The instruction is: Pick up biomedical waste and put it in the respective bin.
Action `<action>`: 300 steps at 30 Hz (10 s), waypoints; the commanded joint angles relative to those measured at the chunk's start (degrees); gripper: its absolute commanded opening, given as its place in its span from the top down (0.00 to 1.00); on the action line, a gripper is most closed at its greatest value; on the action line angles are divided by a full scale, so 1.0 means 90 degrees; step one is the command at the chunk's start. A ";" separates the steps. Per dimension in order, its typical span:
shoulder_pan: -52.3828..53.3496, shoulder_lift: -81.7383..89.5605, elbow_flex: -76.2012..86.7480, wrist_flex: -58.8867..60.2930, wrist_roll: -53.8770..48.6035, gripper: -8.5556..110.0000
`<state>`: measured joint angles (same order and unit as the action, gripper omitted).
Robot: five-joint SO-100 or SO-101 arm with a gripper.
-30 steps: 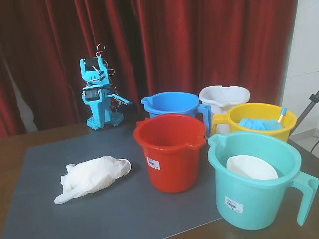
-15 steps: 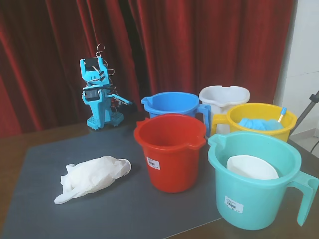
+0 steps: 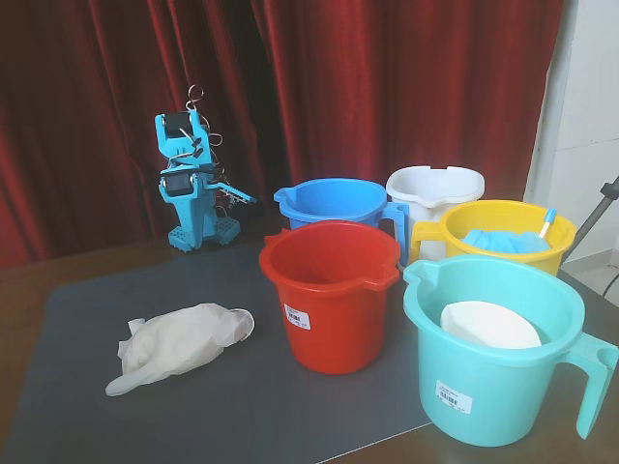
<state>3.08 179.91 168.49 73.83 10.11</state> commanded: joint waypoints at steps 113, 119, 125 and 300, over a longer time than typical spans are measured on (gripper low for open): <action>0.1201 -1.5146 -1.1719 -0.1641 0.1172 0.93; 0.1182 -1.4658 -1.2598 -0.0840 0.1201 0.93; 0.1182 -1.4033 -1.4111 0.0752 0.1846 0.93; 0.0908 -0.0068 -0.0166 0.0264 -0.1191 0.93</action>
<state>10.81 179.38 168.05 76.38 -0.79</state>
